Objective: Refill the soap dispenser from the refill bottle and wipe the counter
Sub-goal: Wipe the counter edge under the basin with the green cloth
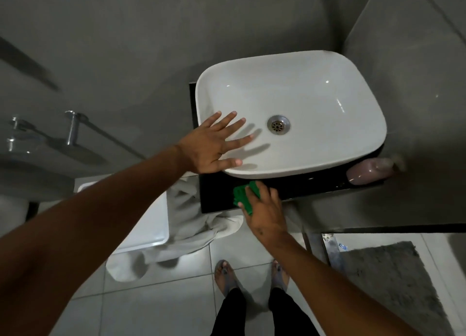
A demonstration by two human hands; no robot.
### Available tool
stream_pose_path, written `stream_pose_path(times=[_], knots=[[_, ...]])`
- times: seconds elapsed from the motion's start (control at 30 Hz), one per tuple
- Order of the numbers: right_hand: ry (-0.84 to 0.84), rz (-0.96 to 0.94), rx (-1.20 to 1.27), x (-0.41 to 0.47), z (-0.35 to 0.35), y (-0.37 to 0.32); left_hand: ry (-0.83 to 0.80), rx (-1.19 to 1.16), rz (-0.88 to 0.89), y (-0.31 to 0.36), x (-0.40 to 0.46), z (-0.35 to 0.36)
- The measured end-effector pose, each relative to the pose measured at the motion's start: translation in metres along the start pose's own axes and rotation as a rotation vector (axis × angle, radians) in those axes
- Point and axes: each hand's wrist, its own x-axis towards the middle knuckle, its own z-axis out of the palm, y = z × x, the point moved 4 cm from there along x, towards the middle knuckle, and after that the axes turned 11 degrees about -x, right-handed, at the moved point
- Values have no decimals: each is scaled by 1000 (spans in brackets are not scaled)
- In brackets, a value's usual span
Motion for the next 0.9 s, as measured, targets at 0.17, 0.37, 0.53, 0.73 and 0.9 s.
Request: stream_pose_path(times=[0.17,0.37,0.53,0.73,0.9], knots=[[-9,-8,-8,4,6,-12,24,-31,-43,-22,-7,-1],[-76,-169,4,34,6,-93,27,-43,-22,-21,-4,-2],[-97,-357,-95,25,8,-55,49,-28,-23,-21,-5,-1],[-98,-311,-63,16,13,-84,28,-54,-34,-4,-6,-1],[-40,-107,-13,9,3,-27,17,-31,12,31,1,7]])
